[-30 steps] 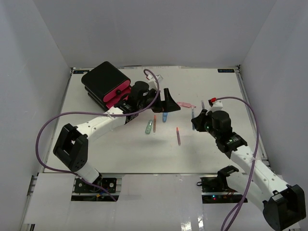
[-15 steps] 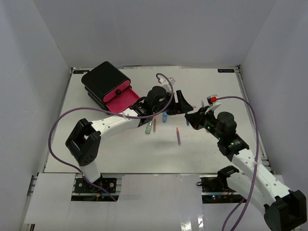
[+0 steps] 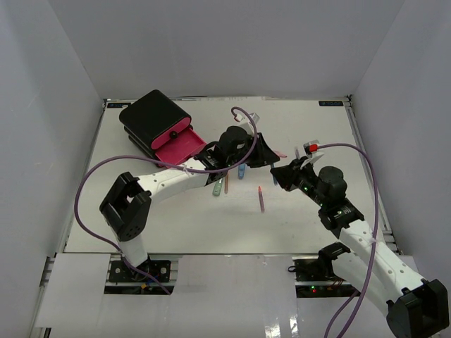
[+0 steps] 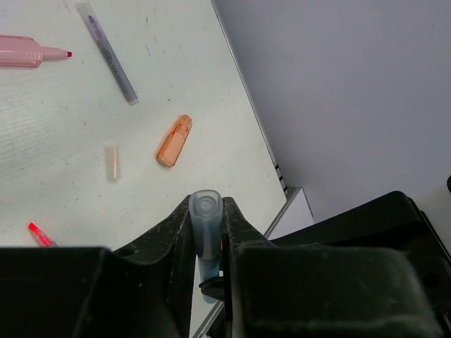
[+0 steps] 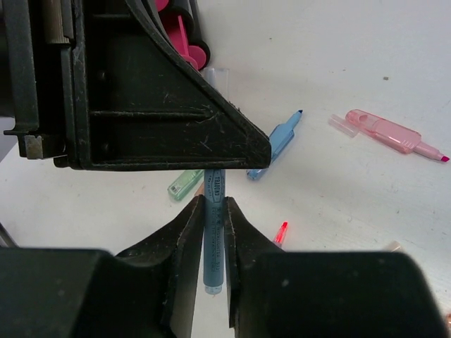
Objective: Sort the stationery into containers
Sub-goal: Place the pen in the drawer.
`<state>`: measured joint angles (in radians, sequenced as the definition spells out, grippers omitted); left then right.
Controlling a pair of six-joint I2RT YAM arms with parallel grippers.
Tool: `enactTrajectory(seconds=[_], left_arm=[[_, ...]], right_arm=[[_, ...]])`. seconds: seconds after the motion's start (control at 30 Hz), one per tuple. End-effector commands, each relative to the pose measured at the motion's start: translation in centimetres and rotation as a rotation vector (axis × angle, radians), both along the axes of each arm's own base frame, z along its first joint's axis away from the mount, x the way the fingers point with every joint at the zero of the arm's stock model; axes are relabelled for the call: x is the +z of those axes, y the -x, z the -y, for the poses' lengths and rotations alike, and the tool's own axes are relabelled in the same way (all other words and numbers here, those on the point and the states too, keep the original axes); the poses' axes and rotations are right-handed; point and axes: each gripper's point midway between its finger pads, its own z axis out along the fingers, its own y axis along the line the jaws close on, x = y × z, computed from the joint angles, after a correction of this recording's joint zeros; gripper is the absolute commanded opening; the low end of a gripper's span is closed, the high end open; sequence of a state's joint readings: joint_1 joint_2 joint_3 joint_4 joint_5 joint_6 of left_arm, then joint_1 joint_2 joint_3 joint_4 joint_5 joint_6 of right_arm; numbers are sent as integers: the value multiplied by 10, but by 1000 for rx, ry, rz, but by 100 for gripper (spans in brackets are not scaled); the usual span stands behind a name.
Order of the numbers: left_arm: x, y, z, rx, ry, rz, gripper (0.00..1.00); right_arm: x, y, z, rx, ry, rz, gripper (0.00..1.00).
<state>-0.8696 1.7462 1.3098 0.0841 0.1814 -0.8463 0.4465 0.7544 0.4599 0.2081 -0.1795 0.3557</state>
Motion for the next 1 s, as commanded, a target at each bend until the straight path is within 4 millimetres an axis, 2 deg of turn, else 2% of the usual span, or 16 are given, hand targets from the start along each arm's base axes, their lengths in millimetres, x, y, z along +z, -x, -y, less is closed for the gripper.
enactTrajectory(seconds=[0.0, 0.1, 0.13, 0.17, 0.23, 0.27, 0.33, 0.37, 0.4, 0.47, 0.57, 0.67, 0.77, 0.97], left_arm=[[22, 5, 2, -18, 42, 48, 16], [21, 3, -5, -8, 8, 81, 12], [24, 3, -7, -5, -4, 97, 11], [23, 1, -11, 4, -25, 112, 11], [17, -8, -24, 36, -122, 163, 11], [10, -15, -40, 58, -212, 196, 11], [4, -28, -61, 100, -318, 234, 12], [12, -42, -77, 134, -361, 261, 13], [3, -48, -97, 161, -456, 261, 13], [7, -67, -133, 192, -594, 342, 14], [2, -90, -193, 254, -817, 391, 16], [-2, -106, -239, 268, -1026, 445, 17], [-9, -120, -269, 275, -1204, 478, 18], [-37, -150, -294, 248, -1306, 453, 18]], right_arm=[[9, -1, -2, 9, -13, 48, 23], [6, -1, -2, 10, -3, 43, 39], [4, -1, -1, 7, 4, 37, 49], [3, -1, 0, 3, 12, 34, 54], [2, -2, 5, -17, 34, 39, 64], [0, -3, 8, -32, 51, 32, 73], [-1, -4, 13, -52, 72, 30, 77], [-4, -3, 15, -57, 95, 28, 78], [-3, -4, 18, -71, 103, 32, 79], [-5, -4, 22, -86, 124, 36, 81], [-9, -5, 27, -109, 138, 33, 83], [-13, -5, 29, -117, 142, 25, 83], [-18, -6, 28, -117, 146, 9, 83], [-14, -7, 29, -117, 154, 22, 84]])
